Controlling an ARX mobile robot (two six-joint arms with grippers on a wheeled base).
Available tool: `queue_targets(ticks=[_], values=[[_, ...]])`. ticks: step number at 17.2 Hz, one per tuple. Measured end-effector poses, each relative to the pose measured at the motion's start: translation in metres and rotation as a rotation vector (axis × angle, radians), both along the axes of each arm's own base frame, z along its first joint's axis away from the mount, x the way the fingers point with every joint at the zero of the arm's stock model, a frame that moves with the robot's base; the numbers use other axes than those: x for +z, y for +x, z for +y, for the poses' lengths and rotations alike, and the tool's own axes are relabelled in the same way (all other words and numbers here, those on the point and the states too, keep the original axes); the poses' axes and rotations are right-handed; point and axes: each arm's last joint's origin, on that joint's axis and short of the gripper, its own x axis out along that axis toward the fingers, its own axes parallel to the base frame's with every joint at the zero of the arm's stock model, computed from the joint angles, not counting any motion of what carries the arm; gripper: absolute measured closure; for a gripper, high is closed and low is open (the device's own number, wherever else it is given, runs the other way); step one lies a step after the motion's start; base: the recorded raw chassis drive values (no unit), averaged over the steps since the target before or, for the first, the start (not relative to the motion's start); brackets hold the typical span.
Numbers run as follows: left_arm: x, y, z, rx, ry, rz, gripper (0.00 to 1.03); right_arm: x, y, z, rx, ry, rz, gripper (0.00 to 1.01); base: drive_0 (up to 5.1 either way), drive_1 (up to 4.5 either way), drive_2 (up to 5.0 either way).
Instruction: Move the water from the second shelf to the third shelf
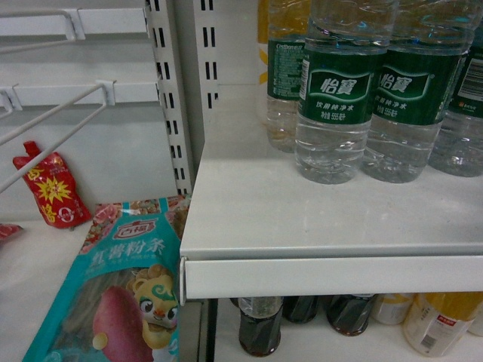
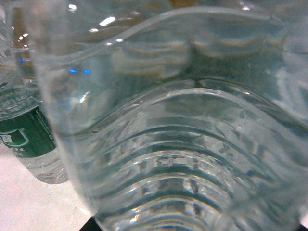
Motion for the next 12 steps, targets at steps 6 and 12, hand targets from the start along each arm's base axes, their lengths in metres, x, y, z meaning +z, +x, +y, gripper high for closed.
queue_targets(ticks=[6, 12], values=[[0.000, 0.000, 0.000, 0.000, 0.000, 0.000, 0.05, -0.012, 0.022, 0.014, 0.027, -0.013, 0.069, 0.61, 0.0, 0.00, 0.0], [0.000, 0.000, 0.000, 0.000, 0.000, 0.000, 0.05, -0.014, 0.029, 0.016, 0.029, -0.012, 0.068, 0.61, 0.0, 0.00, 0.0]])
